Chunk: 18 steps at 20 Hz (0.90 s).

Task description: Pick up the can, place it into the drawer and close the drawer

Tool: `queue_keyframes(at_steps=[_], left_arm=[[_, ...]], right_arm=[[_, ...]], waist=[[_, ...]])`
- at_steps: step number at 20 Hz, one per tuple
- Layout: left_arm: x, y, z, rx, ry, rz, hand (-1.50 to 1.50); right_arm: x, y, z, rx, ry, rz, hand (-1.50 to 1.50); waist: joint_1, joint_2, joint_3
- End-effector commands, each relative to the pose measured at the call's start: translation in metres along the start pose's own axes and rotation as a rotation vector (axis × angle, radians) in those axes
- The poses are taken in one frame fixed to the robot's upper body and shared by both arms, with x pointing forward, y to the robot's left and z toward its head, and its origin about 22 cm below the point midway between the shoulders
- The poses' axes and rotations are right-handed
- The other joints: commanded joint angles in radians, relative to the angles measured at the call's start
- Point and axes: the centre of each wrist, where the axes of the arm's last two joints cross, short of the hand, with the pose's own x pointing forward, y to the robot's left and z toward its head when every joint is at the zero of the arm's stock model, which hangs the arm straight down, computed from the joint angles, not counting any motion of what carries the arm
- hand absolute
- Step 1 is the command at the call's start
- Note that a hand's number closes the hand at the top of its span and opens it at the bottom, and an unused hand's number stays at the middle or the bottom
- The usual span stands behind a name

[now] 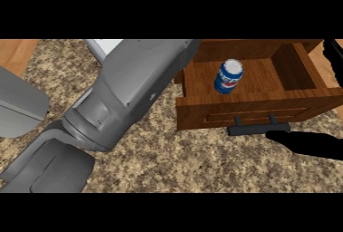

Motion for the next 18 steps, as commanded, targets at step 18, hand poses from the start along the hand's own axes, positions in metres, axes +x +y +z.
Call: queue_keyframes(at_steps=[18], left_arm=[[0.002, 0.028, -0.013, -0.004, 0.001, -0.010, -1.50]], right_arm=[[-0.071, 0.144, -0.073, 0.136, -0.005, 0.452, -1.50]], waist=[[0.098, -0.021, -0.002]])
